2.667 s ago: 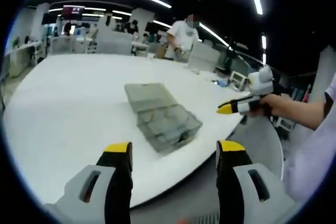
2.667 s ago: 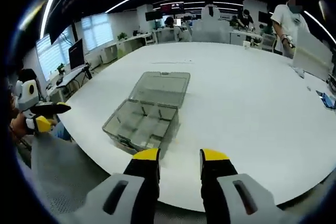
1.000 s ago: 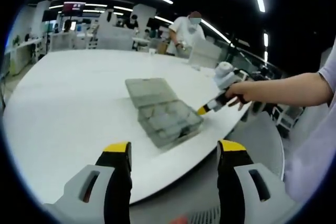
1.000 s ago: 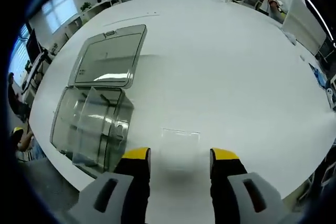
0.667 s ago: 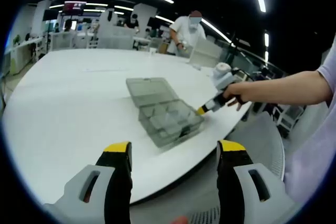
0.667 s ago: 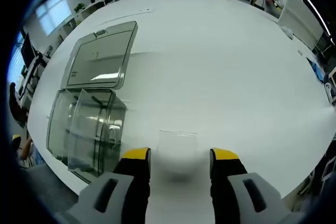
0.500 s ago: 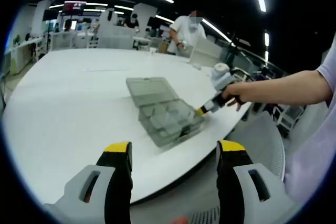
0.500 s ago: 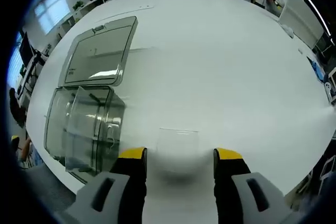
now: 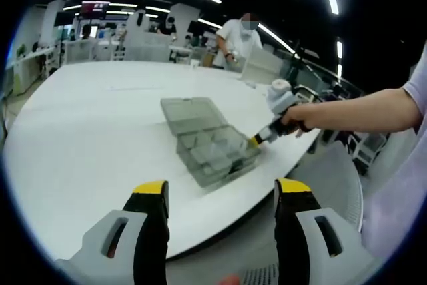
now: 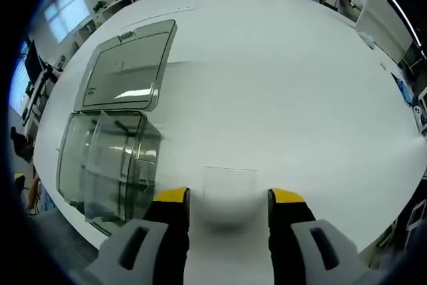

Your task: Insert the divider into the dual guide fixture by aligning both edges with the guide slots and pushing it downward to the bottom, including one-sided entry, uneven engagement, binding, and posture correction.

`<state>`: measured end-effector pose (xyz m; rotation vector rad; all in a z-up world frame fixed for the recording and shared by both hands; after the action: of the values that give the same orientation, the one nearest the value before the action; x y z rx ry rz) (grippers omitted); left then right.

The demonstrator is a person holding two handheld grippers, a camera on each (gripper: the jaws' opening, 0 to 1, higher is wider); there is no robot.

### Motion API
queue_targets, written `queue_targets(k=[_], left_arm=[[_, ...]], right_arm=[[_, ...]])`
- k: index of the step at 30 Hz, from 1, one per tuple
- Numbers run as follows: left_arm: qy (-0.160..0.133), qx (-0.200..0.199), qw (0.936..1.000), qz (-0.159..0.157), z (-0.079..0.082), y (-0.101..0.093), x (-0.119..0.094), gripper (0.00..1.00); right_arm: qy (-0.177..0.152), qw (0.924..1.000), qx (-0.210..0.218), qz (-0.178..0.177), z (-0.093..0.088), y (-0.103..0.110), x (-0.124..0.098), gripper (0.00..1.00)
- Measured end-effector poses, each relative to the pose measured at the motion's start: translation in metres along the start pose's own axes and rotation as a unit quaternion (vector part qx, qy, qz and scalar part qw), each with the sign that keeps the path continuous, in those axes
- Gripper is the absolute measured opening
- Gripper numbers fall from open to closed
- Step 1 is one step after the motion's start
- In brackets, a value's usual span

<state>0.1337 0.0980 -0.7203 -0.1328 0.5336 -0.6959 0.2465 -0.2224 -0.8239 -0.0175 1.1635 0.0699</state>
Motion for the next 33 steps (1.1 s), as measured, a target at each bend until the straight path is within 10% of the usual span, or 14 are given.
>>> queue_targets(k=[33], left_arm=[[-0.011,-0.006,0.9999,0.004,0.0005,0.0014,-0.0014,0.61]], right_arm=[[-0.017,0.9994,0.023,0.021,0.0058,-0.0024,-0.0080,0.26]])
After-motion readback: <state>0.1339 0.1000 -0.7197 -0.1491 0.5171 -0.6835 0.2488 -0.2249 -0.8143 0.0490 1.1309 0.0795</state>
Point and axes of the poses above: the point that each gripper's makers call its tool centre point, and the gripper's own axes: x roughly forward along the fingers, y roughly to its left, z roughly out of its top, the point moved 6 cm from there along -x, roughly backward along the fingers, and after that the axes turned 2 degrees about z, right-handed, at the moved point
